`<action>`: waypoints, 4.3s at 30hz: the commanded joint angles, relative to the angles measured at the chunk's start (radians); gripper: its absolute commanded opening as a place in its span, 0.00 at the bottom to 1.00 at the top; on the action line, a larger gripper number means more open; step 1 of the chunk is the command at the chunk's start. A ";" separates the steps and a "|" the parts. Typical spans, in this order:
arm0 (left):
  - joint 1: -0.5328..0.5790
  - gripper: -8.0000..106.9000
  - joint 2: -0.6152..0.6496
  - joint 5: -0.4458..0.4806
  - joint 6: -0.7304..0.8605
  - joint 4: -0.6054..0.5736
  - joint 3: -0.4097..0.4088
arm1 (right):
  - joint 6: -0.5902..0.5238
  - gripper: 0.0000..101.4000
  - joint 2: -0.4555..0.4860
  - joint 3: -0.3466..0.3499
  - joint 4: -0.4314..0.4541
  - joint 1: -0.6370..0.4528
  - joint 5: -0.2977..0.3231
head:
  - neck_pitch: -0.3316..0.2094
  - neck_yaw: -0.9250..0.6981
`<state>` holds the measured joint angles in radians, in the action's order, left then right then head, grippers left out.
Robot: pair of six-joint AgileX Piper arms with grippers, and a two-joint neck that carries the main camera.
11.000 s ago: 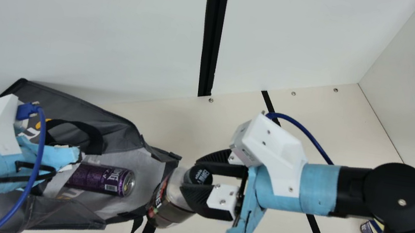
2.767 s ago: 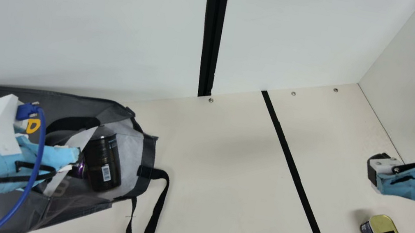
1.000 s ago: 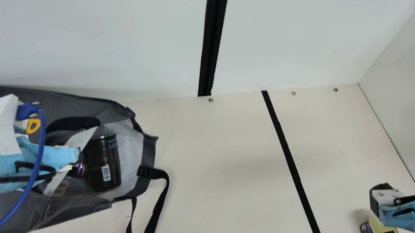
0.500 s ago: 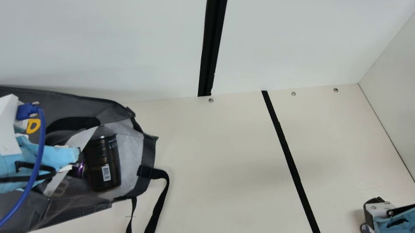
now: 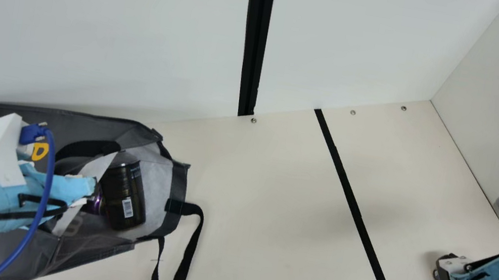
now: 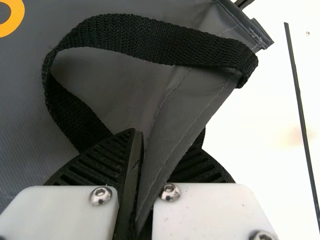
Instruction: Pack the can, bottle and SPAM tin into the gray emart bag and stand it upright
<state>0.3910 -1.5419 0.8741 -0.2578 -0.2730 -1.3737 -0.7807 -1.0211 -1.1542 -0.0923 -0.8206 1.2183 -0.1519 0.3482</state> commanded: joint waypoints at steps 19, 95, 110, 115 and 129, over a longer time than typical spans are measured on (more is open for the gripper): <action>0.000 0.00 0.000 0.000 0.000 0.000 0.000 | -0.307 0.94 -0.101 0.053 -0.060 -0.249 0.002 | -0.023 0.001; 0.000 0.00 0.000 0.000 0.000 0.000 0.000 | -0.285 0.00 -0.615 0.103 -0.029 -0.174 -0.304 | -0.023 0.001; 0.000 0.00 0.000 0.000 0.000 0.000 0.000 | -0.396 0.00 -0.557 0.070 -0.102 -0.144 -0.240 | -0.023 0.001; 0.000 0.00 0.000 0.000 0.000 0.000 0.000 | -0.413 0.00 -0.515 0.085 -0.115 -0.123 -0.220 | -0.023 0.001; 0.000 0.00 0.000 0.000 0.000 0.000 0.000 | -0.378 0.00 -0.387 0.130 -0.121 -0.006 -0.174 | -0.023 0.001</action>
<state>0.3910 -1.5419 0.8741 -0.2578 -0.2730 -1.3737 -1.1664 -1.4135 -1.0258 -0.2190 -0.8378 1.0445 -0.1519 0.3482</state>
